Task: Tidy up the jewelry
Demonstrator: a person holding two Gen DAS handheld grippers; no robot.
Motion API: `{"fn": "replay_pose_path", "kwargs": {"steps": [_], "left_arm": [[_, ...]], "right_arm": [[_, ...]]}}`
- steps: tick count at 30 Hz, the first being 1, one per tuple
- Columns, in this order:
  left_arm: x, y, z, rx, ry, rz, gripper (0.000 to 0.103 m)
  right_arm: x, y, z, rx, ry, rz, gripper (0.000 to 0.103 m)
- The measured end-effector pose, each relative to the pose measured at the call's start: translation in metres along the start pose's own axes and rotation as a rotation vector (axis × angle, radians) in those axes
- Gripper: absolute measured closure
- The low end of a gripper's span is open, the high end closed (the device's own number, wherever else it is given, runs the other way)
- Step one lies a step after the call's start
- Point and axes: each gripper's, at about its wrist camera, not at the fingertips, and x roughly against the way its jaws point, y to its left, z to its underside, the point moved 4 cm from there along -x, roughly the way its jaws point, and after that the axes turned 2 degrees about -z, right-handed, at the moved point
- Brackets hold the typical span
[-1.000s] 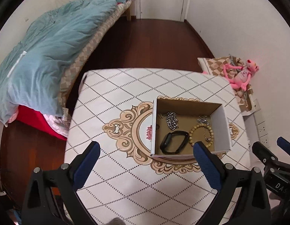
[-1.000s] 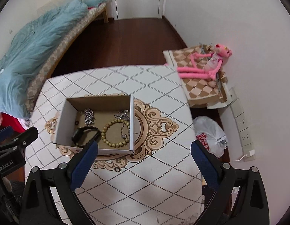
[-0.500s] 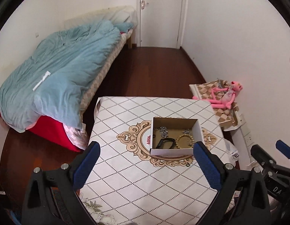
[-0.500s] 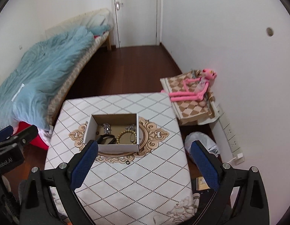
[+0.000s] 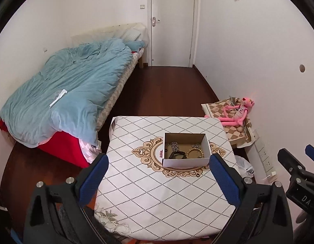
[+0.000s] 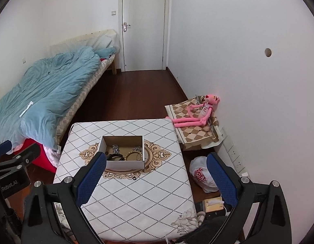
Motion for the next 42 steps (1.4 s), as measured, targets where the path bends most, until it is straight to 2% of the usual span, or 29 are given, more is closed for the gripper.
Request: {"fn": "replay_pose_path", "kwargs": {"steps": [10,24,36,42], "left_arm": [[-0.012,-0.009,-0.005,-0.01,0.057,-0.006,0.002],[-0.066,-0.021,-0.046,-0.019,0.135,-0.027,0.002],[-0.089,-0.024,-0.049,-0.024,0.191,-0.036,0.002],[-0.091,-0.023,-0.049,-0.027,0.199,-0.034,0.002]], "right_arm": [[-0.01,0.001,-0.011,0.001,0.023,-0.014,0.003],[-0.092,0.003,-0.043,0.001,0.153,-0.028,0.001],[-0.126,0.009,-0.048,0.033,0.23,-0.049,0.001],[-0.129,0.007,-0.048,0.035,0.235,-0.038,0.001]]}}
